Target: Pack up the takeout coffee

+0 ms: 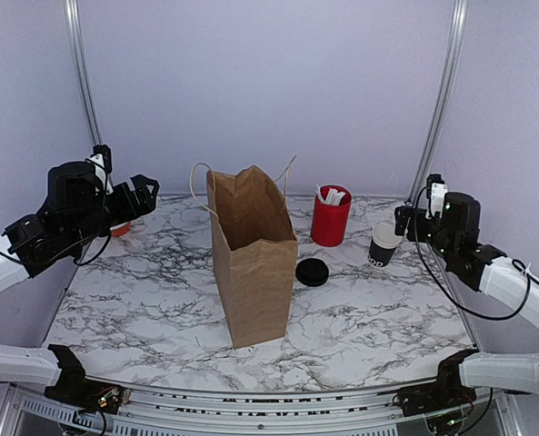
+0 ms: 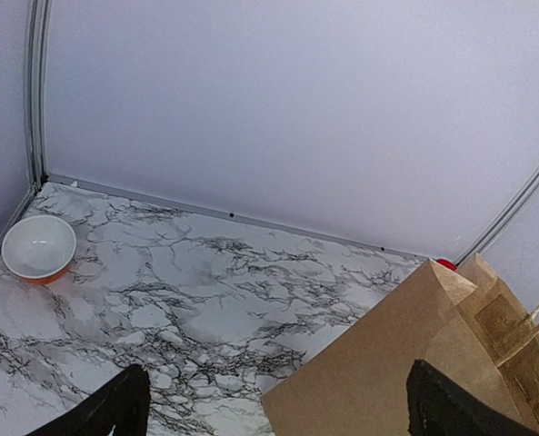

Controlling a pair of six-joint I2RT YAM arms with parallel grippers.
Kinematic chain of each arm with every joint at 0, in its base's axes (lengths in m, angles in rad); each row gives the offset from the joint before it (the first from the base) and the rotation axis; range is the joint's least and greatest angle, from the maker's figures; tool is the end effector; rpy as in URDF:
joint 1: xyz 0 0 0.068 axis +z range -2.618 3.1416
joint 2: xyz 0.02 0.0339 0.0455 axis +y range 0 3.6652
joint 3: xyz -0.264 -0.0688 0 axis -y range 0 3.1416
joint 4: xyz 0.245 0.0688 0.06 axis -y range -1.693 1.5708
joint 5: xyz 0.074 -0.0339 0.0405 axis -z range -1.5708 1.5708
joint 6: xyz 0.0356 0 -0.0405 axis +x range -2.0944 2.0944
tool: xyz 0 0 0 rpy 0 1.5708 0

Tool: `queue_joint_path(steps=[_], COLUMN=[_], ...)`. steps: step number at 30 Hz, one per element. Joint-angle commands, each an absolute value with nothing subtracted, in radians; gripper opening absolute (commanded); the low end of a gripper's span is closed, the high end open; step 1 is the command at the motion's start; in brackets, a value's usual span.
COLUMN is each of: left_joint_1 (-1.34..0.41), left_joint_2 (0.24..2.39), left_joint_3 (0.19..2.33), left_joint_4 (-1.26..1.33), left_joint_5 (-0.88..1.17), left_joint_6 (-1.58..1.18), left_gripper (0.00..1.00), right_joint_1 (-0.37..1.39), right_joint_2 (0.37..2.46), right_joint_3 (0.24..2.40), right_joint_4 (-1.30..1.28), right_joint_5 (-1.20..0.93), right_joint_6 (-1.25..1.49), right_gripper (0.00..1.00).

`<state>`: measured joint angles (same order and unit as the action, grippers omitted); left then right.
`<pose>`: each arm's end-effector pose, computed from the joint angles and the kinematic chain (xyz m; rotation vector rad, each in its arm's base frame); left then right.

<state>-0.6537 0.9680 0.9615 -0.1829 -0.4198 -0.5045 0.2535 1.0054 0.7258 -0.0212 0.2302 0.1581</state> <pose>0.1837 -0.1225 0.3693 -0.1759 1.7590 -0.4771 0.2289 0.0509 0.2943 0.0695 1.8627 0.0695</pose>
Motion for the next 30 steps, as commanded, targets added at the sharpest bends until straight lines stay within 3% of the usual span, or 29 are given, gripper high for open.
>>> queue_joint_path(steps=[1,7,13,20,27,30], left_joint_1=[-0.649,-0.644,-0.637,-0.623,-0.555,-0.497], left_joint_2=[0.98,0.986,1.013,1.058,1.106,1.105], left_joint_3=[0.948,0.938,0.962,0.986,1.0,0.956], left_joint_4=[-0.155,-0.158,-0.192,-0.224,-0.265,-0.229], left_joint_5=[-0.425,-0.405,-0.371,-0.375,-0.478,-0.498], left_joint_6=[-0.481,-0.463,-0.45,-0.465,-0.421,-0.382], left_gripper=[0.99,0.99,0.99,0.99,0.99,0.99], right_joint_1=[0.213,0.196,0.122,0.109,0.095,0.089], right_joint_2=[0.965,1.006,1.082,1.378,1.644,1.599], right_joint_3=[0.606,0.399,0.225,0.124,0.131,0.17], right_joint_4=[0.206,0.476,0.839,1.343,1.633,1.466], right_joint_5=[0.32,0.47,0.47,0.5,0.397,0.363], right_joint_6=[0.143,0.07,0.077,-0.058,-0.1,-0.08], right_gripper=[1.0,1.0,1.0,1.0,1.0,1.0])
